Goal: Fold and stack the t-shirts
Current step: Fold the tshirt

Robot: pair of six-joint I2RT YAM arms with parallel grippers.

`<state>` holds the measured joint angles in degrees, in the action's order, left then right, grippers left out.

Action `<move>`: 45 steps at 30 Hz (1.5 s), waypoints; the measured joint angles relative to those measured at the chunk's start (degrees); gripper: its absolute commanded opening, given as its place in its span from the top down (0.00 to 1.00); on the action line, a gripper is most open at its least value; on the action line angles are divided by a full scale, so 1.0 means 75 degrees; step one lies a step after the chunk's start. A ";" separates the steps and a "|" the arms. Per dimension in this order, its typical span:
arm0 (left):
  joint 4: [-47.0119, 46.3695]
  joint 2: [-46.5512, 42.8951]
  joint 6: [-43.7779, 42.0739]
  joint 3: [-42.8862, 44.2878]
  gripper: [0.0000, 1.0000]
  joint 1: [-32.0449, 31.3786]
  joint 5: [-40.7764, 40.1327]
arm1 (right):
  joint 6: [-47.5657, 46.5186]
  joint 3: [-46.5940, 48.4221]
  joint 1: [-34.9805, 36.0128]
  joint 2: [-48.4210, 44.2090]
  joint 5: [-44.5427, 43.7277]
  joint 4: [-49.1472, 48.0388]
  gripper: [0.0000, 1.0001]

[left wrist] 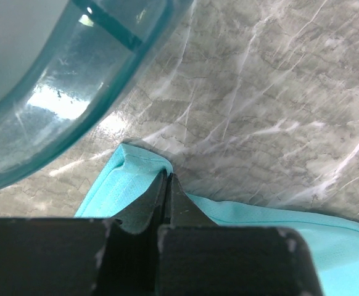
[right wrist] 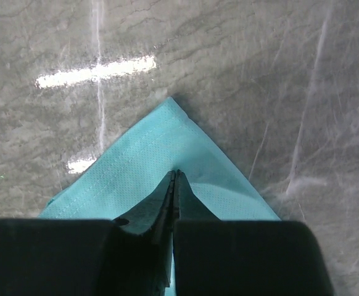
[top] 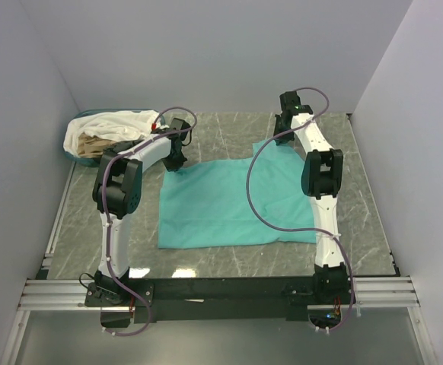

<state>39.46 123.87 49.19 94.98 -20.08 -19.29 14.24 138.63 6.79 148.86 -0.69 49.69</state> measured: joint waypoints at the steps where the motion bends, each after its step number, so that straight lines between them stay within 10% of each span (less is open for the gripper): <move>1: 0.0000 -0.0003 0.0000 -0.0006 0.99 0.0000 0.0000 | 0.0000 0.0000 0.0000 0.0000 -0.0017 0.0000 1.00; 9: 0.0003 -0.0117 -0.0006 -0.0169 0.99 0.0000 0.0023 | -0.0085 -0.0294 -0.0003 -0.0090 -0.0070 -0.0600 0.85; 17: 0.0023 -0.0140 -0.0032 -0.0181 0.99 0.0000 0.0198 | 0.0061 -0.0189 -0.0099 -0.0093 0.0102 -0.1527 0.18; 19: 0.0082 -0.0140 -0.0044 -0.0134 0.99 0.0000 0.0245 | 0.0119 -0.0189 -0.0143 -0.0090 0.0157 -0.1556 0.14; 35: 0.0172 -0.0204 -0.0061 -0.0248 0.99 0.0000 0.0277 | -0.0114 0.0560 -0.0370 0.0321 0.1300 -0.0050 0.16; 40: 0.0172 -0.0335 -0.0058 -0.0396 0.99 0.0000 0.0277 | -0.0423 0.0449 0.0017 0.0300 0.1090 -0.0052 0.67; 45: 0.0140 -0.0341 -0.0055 -0.0449 0.99 0.0000 0.0277 | -0.0423 0.0303 0.0184 0.0248 0.0906 -0.0079 0.72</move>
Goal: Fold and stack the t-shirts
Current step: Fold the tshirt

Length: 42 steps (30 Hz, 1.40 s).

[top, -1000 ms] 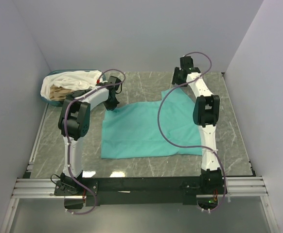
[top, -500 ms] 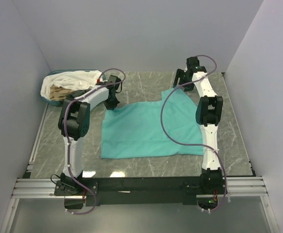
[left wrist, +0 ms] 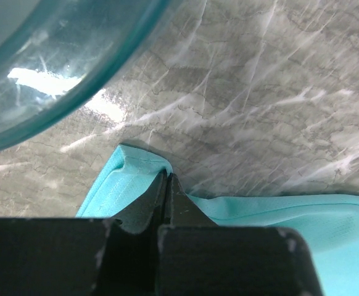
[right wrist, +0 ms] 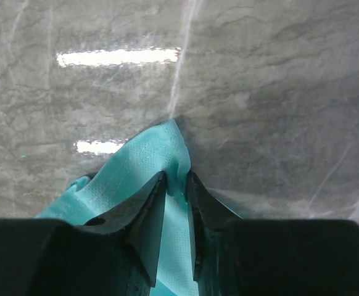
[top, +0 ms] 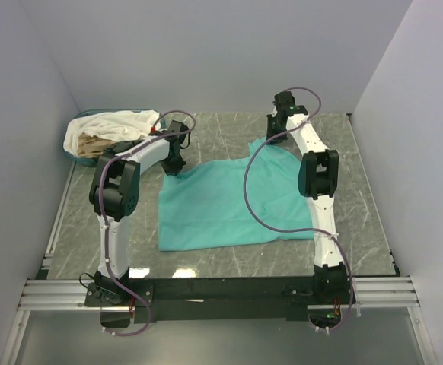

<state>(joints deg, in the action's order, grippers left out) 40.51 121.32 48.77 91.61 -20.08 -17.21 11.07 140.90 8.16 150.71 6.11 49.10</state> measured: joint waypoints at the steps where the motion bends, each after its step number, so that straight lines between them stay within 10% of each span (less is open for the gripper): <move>1: 0.0000 0.0000 0.0000 0.0000 0.99 0.0000 0.0000 | 0.0020 0.0000 -0.0003 0.0000 -0.0023 0.0003 0.76; 6: 0.0003 0.0000 0.0003 0.0000 0.99 0.0000 -0.0029 | 0.0085 -0.0189 -0.0035 -0.0093 -0.0283 -0.0175 1.00; 42: -0.0105 -0.1524 0.0402 -0.0915 0.99 -0.0603 -0.0828 | -0.0965 -0.7481 -0.0038 -0.5662 -0.0472 -0.4062 1.00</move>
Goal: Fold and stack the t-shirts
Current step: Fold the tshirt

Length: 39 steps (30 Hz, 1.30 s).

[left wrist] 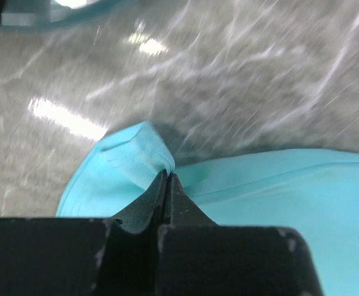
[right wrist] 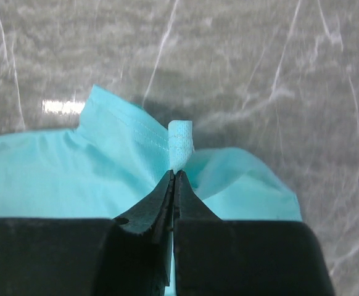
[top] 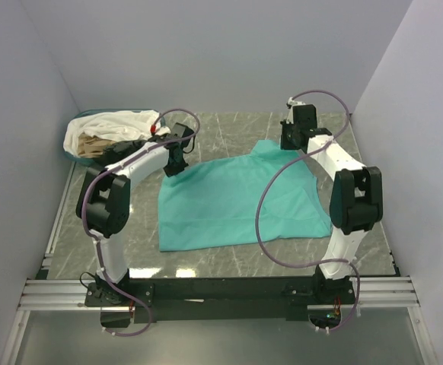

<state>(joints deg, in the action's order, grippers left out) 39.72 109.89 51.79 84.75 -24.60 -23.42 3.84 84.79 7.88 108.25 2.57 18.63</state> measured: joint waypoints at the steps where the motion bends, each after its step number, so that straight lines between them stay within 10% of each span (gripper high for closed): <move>1: -0.0012 -0.0079 0.0020 -0.0160 0.99 -0.0044 0.0000 | 0.0035 -0.0251 0.0017 -0.0195 0.0009 -0.0067 1.00; 23: -0.0472 -0.2311 0.0455 -0.2754 0.99 -0.0758 -0.0122 | 0.1174 -0.4564 0.0385 -0.4718 -0.1087 -0.0210 1.00; 39: -0.0662 -0.3136 0.0656 -0.3783 0.99 -0.0985 -0.0187 | 0.2095 -0.5467 0.0382 -0.6446 -0.1955 0.1087 1.00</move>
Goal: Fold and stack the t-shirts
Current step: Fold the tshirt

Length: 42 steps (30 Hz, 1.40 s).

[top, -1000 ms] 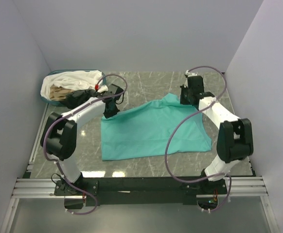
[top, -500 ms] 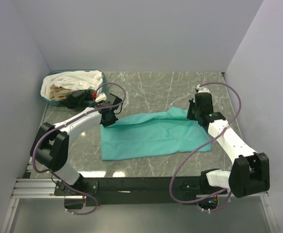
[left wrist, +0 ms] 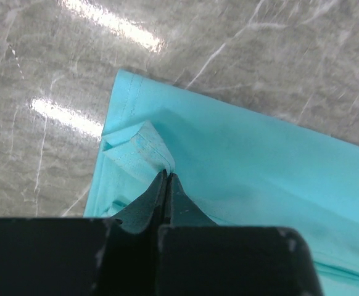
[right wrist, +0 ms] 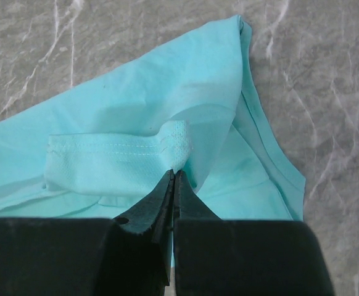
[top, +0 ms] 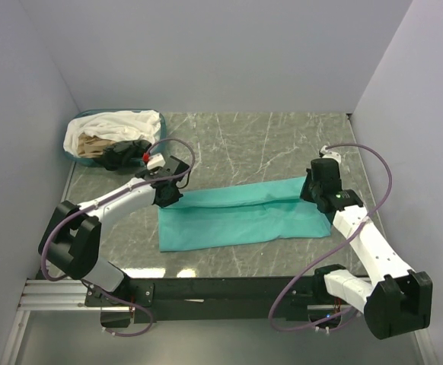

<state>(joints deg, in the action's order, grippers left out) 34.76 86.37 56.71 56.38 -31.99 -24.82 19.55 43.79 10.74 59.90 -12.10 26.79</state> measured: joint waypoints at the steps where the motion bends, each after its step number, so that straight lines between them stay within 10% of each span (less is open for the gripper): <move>1: 0.0003 -0.0038 0.0000 -0.0052 0.99 -0.0023 0.0000 | 0.0044 0.0000 0.0000 -0.0015 -0.0017 0.0041 1.00; 9: 0.0000 -0.0111 0.0032 -0.0399 0.76 -0.0125 0.0085 | 0.0764 -0.0026 0.0000 -0.0009 0.0070 0.0743 0.84; 16: 0.0542 -0.0845 0.0221 -0.0737 0.09 -0.0227 0.0131 | 0.1623 -0.0708 0.0000 -0.0510 0.0146 0.1792 0.40; 17: 0.0580 -0.1055 0.0204 -0.0734 0.01 -0.0230 0.0119 | 0.1670 -0.0769 0.0000 -0.0708 0.0207 0.1894 0.20; 23: 0.0312 -0.1492 -0.0023 -0.0632 0.01 -0.0233 0.0227 | 0.1635 -0.0662 0.0000 -0.1387 0.0933 0.1501 0.12; 35: -0.0947 0.0423 -0.0612 -0.0277 0.01 -0.0233 0.1262 | 0.1346 0.0286 0.0017 0.2057 0.2521 0.0017 0.12; 42: -0.1014 0.0682 -0.0659 -0.0347 0.01 -0.0201 0.1361 | 0.1486 -0.0638 0.0452 0.1912 0.2932 0.0134 0.12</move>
<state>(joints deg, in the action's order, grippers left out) 27.16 91.48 51.77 53.78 -33.50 -14.61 30.70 39.00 14.13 74.24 9.89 27.79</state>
